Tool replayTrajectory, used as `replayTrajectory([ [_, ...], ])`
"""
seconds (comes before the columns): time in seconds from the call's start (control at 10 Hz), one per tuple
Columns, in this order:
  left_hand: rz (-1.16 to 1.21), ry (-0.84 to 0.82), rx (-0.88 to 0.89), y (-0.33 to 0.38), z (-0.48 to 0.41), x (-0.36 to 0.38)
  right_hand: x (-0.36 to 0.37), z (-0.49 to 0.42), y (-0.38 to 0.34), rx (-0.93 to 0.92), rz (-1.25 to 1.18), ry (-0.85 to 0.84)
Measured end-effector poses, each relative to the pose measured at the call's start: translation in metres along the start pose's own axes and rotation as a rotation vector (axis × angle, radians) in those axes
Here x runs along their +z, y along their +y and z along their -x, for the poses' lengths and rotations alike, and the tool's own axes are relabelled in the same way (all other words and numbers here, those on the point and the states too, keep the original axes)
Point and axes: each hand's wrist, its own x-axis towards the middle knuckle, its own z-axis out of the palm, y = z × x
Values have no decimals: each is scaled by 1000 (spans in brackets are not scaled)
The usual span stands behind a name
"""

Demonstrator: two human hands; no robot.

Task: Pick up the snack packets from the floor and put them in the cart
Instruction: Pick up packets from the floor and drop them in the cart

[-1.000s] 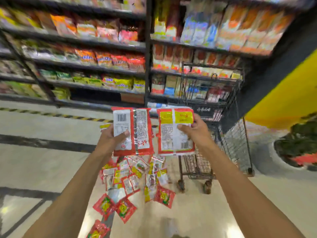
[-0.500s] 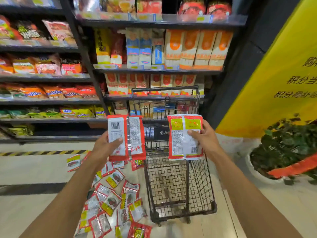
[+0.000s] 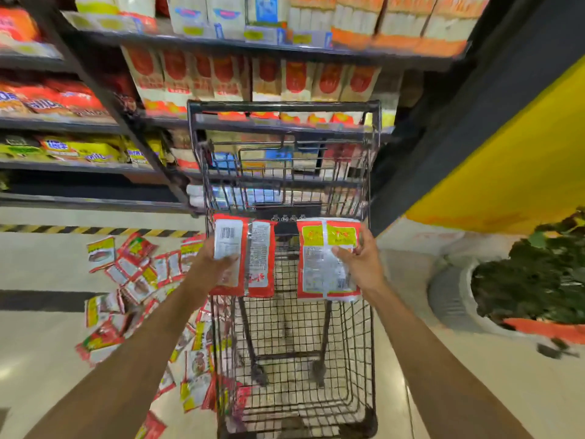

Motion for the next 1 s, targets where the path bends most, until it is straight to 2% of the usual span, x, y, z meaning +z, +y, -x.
replayTrajectory([
  [0.1,17,29,-33,-27,-47,20,20,-47,36,49,18,-51],
  [0.2,-20,135,-87,-56,-92,37,34,-102,78,80,28,-60],
  [0.3,-70,237,-245,-104,-143,47,44,-146,125,92,89,2],
  [0.4,-163,231,-397,-161,-183,44,49,-178,174,108,111,44],
  [0.5,-217,205,-450,-240,-230,50,49,-206,226,179,168,75],
  [0.7,-197,260,-338,-288,-241,72,57,-233,295,222,361,138],
  [0.8,-265,286,-375,-307,-244,76,58,-239,320,229,462,166],
  [1.0,-367,360,-207,-312,-237,90,63,-228,328,106,666,188],
])
